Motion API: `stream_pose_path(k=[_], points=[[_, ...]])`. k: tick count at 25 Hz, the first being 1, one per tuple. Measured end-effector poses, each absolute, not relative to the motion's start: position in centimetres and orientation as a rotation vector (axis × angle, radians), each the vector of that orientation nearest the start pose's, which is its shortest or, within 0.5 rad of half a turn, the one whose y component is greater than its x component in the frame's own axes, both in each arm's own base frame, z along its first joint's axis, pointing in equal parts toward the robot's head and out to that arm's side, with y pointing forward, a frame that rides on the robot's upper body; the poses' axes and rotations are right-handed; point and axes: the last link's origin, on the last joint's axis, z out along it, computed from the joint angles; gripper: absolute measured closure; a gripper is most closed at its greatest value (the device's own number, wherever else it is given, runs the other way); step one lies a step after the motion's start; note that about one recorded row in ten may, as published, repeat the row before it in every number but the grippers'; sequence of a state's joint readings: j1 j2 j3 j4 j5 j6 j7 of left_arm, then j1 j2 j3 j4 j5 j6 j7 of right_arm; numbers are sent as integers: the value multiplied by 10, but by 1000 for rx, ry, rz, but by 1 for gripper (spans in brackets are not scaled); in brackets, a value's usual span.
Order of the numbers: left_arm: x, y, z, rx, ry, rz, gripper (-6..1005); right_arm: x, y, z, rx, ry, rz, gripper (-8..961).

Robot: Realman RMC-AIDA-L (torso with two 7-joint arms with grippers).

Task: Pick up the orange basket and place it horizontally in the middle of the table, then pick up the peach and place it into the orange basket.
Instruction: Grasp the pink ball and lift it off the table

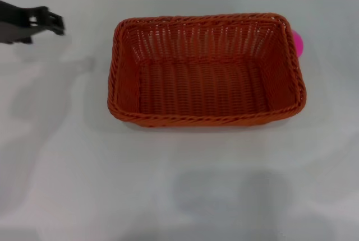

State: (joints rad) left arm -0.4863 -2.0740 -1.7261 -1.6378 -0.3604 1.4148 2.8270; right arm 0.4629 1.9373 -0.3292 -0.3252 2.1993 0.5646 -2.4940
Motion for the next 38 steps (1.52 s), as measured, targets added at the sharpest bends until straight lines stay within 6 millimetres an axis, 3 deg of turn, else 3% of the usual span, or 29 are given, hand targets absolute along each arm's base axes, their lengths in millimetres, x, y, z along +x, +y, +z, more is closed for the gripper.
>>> stream_pose_path(k=[9,17,28,38], points=[[-216,369,70,-1616,-1418,-199,372,455,344,151,-1121,942,395,83],[-250,362,84,-1494,-1237,-411,372,457,329,144,-1151,907,419,83],[-293,344,72,-1420,-956,-623,371,453,314,127,-1221,871,449,83],[-328,329,63,-1366,-841,-698,372,439,298,108,-1353,838,577,83]])
